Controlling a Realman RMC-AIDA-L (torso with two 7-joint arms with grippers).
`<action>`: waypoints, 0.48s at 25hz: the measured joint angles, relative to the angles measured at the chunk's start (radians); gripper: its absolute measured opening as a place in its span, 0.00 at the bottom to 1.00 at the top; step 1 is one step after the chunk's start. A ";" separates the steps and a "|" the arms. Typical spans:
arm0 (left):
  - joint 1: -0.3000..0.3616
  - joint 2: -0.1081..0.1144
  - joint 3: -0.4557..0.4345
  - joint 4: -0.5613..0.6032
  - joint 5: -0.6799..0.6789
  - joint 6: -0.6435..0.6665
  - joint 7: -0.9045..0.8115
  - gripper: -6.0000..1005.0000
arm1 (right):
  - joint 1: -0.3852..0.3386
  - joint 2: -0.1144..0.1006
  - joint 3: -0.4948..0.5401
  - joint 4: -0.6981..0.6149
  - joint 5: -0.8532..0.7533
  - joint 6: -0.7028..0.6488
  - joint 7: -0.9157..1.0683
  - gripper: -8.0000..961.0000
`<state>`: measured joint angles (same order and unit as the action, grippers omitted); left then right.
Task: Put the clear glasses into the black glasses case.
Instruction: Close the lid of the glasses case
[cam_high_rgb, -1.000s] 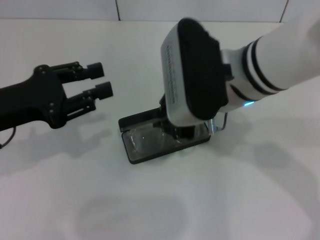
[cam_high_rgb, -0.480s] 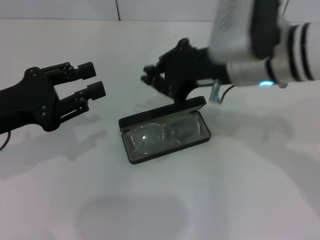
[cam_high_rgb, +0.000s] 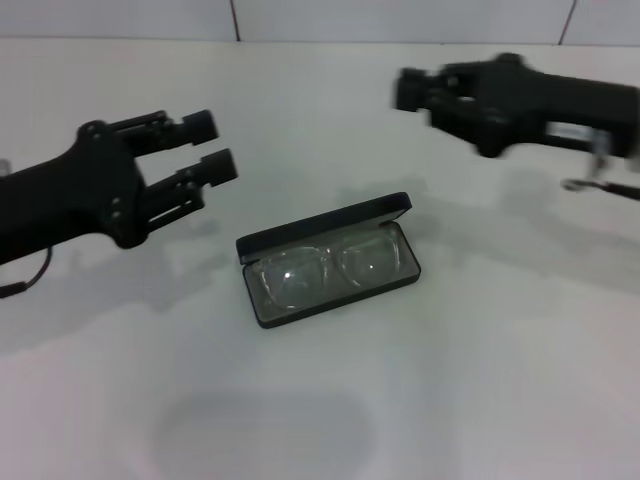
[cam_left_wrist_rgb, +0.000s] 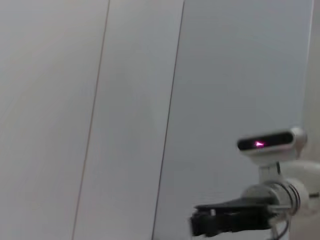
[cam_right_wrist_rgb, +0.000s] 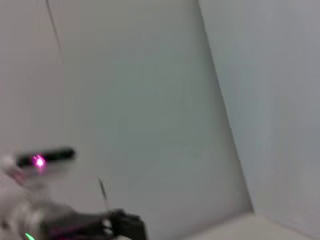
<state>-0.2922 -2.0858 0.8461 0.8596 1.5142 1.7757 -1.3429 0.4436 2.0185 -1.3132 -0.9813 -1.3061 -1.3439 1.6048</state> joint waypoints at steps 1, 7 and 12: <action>-0.011 0.000 -0.001 -0.007 0.004 -0.002 0.001 0.46 | 0.001 -0.003 0.060 0.074 0.022 -0.081 -0.055 0.12; -0.065 0.003 -0.003 -0.010 0.010 -0.054 -0.025 0.46 | -0.080 -0.010 0.173 0.156 -0.037 -0.199 -0.210 0.14; -0.140 0.001 0.006 -0.050 0.023 -0.143 -0.111 0.46 | -0.139 -0.004 0.181 0.165 -0.034 -0.207 -0.266 0.22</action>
<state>-0.4320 -2.0853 0.8523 0.8097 1.5370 1.6329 -1.4543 0.3047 2.0141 -1.1320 -0.8159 -1.3401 -1.5510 1.3393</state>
